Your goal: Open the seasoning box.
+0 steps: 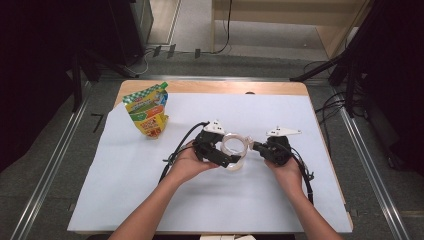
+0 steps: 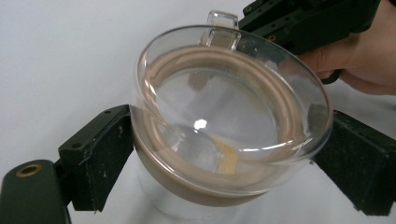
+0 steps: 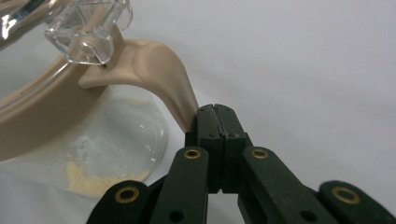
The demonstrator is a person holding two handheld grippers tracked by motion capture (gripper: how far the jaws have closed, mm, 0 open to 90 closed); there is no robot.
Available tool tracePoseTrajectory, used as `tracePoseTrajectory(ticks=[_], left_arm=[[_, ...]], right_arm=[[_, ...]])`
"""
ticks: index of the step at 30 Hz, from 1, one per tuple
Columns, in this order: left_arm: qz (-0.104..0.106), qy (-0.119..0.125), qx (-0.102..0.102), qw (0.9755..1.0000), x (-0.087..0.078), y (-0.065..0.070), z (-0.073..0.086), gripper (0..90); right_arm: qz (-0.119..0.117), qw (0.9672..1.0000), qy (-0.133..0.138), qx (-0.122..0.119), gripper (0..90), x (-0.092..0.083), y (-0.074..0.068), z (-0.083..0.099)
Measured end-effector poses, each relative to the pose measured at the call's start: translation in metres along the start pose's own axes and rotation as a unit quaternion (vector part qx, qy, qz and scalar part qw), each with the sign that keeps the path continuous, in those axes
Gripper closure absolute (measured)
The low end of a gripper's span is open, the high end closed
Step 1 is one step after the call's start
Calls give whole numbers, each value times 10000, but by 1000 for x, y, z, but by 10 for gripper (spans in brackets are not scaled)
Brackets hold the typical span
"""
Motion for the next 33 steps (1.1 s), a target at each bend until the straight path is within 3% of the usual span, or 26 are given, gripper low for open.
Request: tracePoseTrajectory(ticks=[15, 17, 28, 33], left_arm=[[3, 73, 101, 9999, -9, 4, -19, 99], [115, 112, 33, 9999, -10, 4, -23, 125], [80, 84, 132, 9998, -6, 8, -48, 126], [154, 121, 55, 9998, -2, 6, -57, 125]], right_arm=[[6, 10000, 4, -23, 900, 0, 0, 0], [-9, 10000, 10, -21, 900, 0, 0, 0], [-15, 10000, 0, 4, 900, -1, -1, 0], [-44, 10000, 21, 18, 900, -1, -1, 0]])
Point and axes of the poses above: each handheld gripper's, and its own axes: x roughly forward along the jaws, z roughly out of its underside, y roughly to its right, the point moved 1 cm from there along x, roughly forward along the jaws
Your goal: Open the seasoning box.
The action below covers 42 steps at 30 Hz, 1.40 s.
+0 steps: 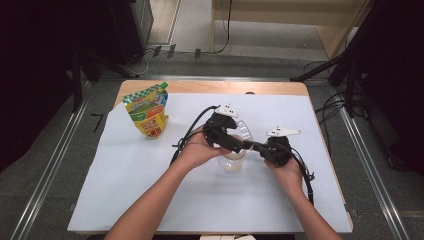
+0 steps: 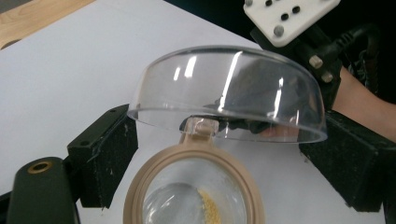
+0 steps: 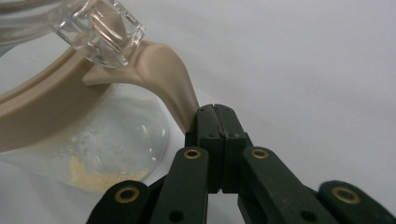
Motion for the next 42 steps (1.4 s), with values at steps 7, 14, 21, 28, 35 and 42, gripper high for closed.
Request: tracePoseTrajectory(ticks=[7, 14, 21, 28, 35, 42], left_arm=[[166, 28, -89, 9998, 9, -1, -6, 125], [320, -93, -202, 9992, 15, -2, -12, 122], [303, -129, -219, 9992, 19, -1, -14, 105], [342, -116, -233, 9991, 12, -2, -15, 95], [337, -138, -224, 9991, 2, 0, -15, 87], [377, -186, -163, 9990, -13, 1, -8, 94]], right_arm=[[-18, 10000, -33, -13, 900, -1, 0, 0], [-39, 10000, -17, 3, 900, -1, 0, 1], [-49, 10000, 2, -23, 900, -1, 0, 1], [-56, 10000, 24, -10, 900, -1, 0, 2], [10, 10000, 43, 18, 900, -2, 2, 2], [-1, 9999, 63, 88, 877, -12, 3, 4]])
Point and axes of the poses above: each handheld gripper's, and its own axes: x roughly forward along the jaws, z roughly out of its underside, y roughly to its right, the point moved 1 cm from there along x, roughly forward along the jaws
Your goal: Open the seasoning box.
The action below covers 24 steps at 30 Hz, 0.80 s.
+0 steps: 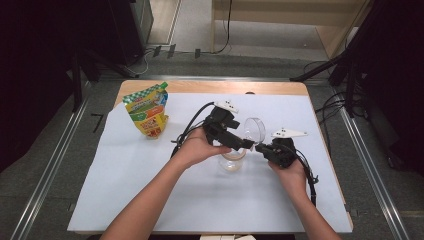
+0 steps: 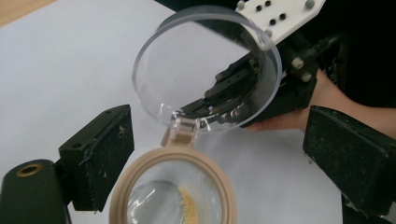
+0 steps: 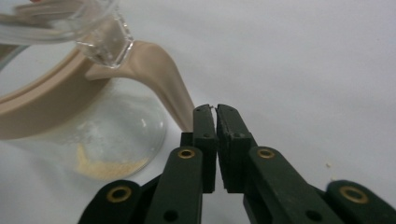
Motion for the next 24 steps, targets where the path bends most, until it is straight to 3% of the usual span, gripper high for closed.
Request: tracePoseTrajectory(ticks=[6, 9, 12, 14, 18, 20, 24], left_arm=[[-109, -17, -106, 9999, -15, -4, 13, 139], [-148, -29, -176, 9997, -22, -6, 20, 170], [-216, 17, -224, 9995, -28, -10, 29, 243], [-233, 155, -214, 9994, -34, -12, 37, 339], [-400, 200, -281, 9986, -42, -16, 48, 389], [-509, 96, -347, 9981, -44, -20, 53, 369], [-422, 4, -518, 9978, -51, -28, 61, 404]], right_arm=[[-134, 9998, -132, -30, 757, -14, -5, 6], [-378, 9992, -150, 9, 670, -21, -10, 10], [-473, 9988, -99, -82, 599, -27, -16, 14], [-549, 9984, -32, -157, 568, -32, -20, 17], [-720, 9973, -29, -138, 506, -39, -29, 25], [-742, 9971, -55, -182, 459, -41, -34, 29], [-818, 9961, -100, -317, 456, -43, -45, 31]])
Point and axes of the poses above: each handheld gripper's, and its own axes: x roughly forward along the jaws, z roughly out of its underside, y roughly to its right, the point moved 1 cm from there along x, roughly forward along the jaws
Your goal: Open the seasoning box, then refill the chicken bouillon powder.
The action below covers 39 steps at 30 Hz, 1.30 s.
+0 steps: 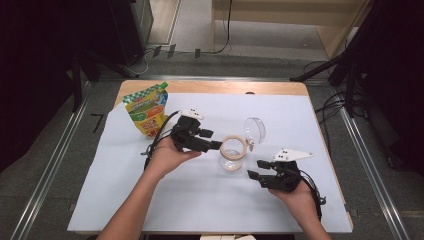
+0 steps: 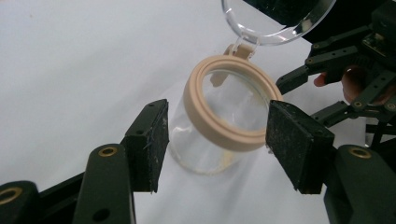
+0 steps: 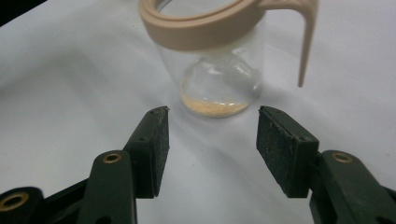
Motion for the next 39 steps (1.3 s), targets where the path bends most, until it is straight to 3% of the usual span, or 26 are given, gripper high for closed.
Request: tracePoseTrajectory(ticks=[3, 8, 12, 14, 23, 32, 39], left_arm=[[79, -76, -80, 9999, -6, -6, 4, 439], [106, -34, -157, 9998, -17, -12, 11, 498], [-120, -48, -76, 9999, -24, -17, 17, 461], [-118, 9, -75, 9999, -29, -19, 19, 459], [-59, 196, -561, 9982, -51, -35, 27, 428], [-402, 293, -668, 9965, -75, -46, 36, 426], [-612, 437, -859, 9935, -97, -55, 49, 423]], right_arm=[[-49, 9999, -41, -139, 457, 3, -5, 0], [-112, 9997, -135, -176, 466, 8, -11, 0], [-146, 9992, -215, -290, 466, 12, -16, 0], [-156, 9991, -211, -324, 466, 14, -17, 0], [-262, 9984, -296, -401, 463, 22, -21, 0], [-350, 9975, -346, -503, 461, 27, -26, 0], [-414, 9970, -336, -565, 462, 30, -28, -3]])
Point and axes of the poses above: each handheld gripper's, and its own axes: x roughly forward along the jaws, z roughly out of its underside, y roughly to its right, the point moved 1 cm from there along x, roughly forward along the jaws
